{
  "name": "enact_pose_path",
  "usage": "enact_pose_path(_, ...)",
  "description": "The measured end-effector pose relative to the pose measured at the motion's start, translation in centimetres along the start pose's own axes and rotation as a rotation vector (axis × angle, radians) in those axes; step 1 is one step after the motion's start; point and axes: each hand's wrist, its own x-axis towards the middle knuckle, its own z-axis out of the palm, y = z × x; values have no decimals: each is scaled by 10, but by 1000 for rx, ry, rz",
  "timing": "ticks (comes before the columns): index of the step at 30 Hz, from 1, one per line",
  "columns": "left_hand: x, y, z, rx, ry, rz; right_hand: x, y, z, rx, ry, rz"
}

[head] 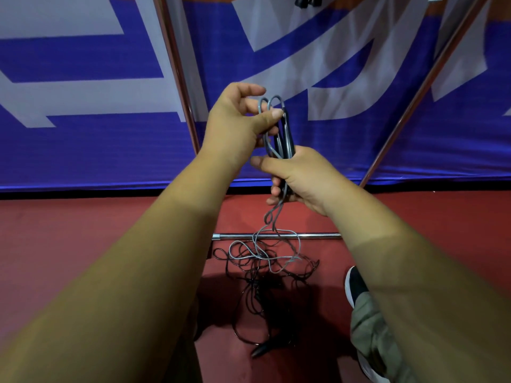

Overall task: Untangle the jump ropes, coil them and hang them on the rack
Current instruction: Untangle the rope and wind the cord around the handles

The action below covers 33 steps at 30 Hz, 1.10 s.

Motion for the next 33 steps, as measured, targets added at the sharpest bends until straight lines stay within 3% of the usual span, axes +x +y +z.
enact_pose_path(4,1,0,0,80,1,24,-4,-3,2,56,-38,12)
enact_pose_path(10,6,-1,-8,-16,-105,-71,-5,-4,-1,102,-42,50)
enact_pose_path(13,9,2,-13,-139,-100,-148,-4,-3,-2,116,-37,39)
enact_pose_path(16,15,0,-13,-227,21,-264,-2,-3,-3,112,15,5)
enact_pose_path(18,17,-9,-14,-149,28,-418,0,-6,-4,140,73,-32)
enact_pose_path(19,15,-17,-16,6,-68,-479,0,-8,-5,172,95,-50)
enact_pose_path(21,5,-32,-22,378,-453,-496,0,-12,-8,224,100,-95)
enact_pose_path(22,-1,-35,-22,457,-652,-487,-1,-14,-9,236,91,-119)
enact_pose_path(24,-10,-36,-21,389,-910,-502,-3,-18,-12,258,89,-150)
enact_pose_path(30,-8,-32,-23,278,-1047,-511,-11,-26,-22,308,166,-155)
enact_pose_path(33,-7,-33,-22,376,-1070,-536,-14,-27,-25,259,166,-142)
